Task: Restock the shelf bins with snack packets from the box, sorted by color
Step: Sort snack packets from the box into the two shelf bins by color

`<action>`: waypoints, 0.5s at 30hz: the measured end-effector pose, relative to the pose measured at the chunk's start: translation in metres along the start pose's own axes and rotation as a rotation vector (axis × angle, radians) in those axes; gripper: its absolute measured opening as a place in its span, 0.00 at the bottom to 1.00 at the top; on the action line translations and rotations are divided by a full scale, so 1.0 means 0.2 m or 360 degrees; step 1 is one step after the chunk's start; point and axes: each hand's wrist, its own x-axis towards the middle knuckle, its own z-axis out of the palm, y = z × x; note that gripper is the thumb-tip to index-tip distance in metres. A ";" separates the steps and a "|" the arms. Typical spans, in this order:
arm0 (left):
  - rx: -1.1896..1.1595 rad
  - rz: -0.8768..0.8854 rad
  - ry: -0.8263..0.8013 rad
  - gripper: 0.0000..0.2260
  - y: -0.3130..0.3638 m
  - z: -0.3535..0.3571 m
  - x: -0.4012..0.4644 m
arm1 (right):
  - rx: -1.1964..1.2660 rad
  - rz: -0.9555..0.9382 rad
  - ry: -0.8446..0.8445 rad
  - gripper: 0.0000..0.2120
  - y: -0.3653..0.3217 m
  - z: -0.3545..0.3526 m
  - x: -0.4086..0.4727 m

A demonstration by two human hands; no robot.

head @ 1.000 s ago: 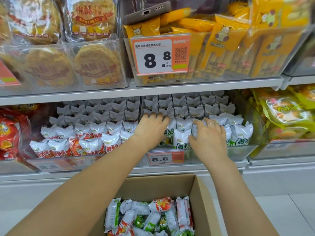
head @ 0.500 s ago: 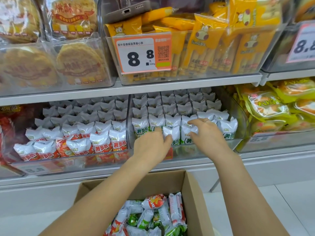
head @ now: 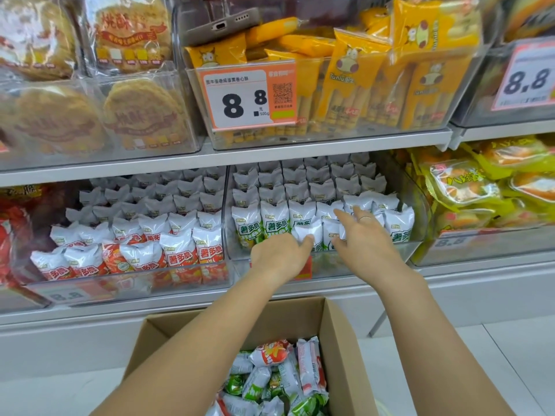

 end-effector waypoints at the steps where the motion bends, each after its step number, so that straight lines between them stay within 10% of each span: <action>1: 0.0026 0.0011 -0.0004 0.30 -0.01 0.00 -0.01 | 0.0004 -0.0013 0.0023 0.26 -0.01 -0.01 -0.01; 8: 0.0048 0.0382 0.0526 0.23 -0.21 -0.11 -0.24 | 0.0087 -0.0352 0.0242 0.17 -0.15 -0.05 -0.19; 15: -0.0490 0.0349 0.0498 0.11 -0.62 0.03 -0.62 | -0.0370 -0.0668 -0.0471 0.17 -0.25 0.23 -0.45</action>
